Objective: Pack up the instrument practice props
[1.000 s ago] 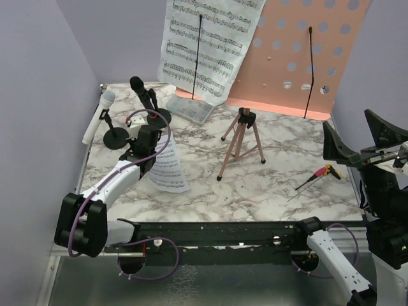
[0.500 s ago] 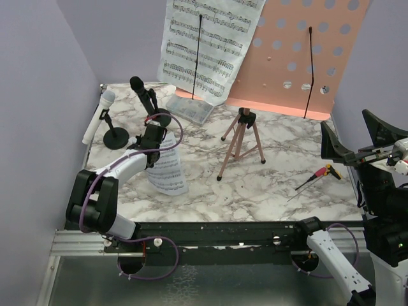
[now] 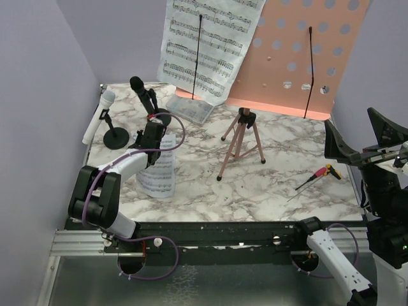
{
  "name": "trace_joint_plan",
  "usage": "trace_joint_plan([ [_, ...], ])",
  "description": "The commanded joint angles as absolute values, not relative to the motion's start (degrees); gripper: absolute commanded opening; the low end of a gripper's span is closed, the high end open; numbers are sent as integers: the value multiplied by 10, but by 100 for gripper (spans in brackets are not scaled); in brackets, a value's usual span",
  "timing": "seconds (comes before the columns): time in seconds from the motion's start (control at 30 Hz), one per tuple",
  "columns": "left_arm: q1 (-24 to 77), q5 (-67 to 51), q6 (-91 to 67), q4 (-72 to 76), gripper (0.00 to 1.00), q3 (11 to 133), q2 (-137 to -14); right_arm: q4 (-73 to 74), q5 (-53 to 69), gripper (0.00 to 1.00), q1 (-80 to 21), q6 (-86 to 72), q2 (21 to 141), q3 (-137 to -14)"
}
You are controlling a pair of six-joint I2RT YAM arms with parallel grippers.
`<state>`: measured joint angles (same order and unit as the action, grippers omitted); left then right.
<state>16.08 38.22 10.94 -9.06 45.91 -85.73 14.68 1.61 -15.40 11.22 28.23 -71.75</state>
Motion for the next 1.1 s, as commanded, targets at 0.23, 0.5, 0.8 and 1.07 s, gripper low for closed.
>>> trace_joint_plan([
  [0.23,156,398,113,-64,35,467,-839,177,18,100,-153,118,303,-760],
  [0.5,156,369,69,-87,55,461,-771,202,58,100,-153,101,337,-800],
  [0.8,156,305,-30,-168,82,493,-651,240,133,100,-153,58,401,-866],
  [1.07,156,262,-43,-260,91,606,-569,258,208,100,-153,14,460,-926],
])
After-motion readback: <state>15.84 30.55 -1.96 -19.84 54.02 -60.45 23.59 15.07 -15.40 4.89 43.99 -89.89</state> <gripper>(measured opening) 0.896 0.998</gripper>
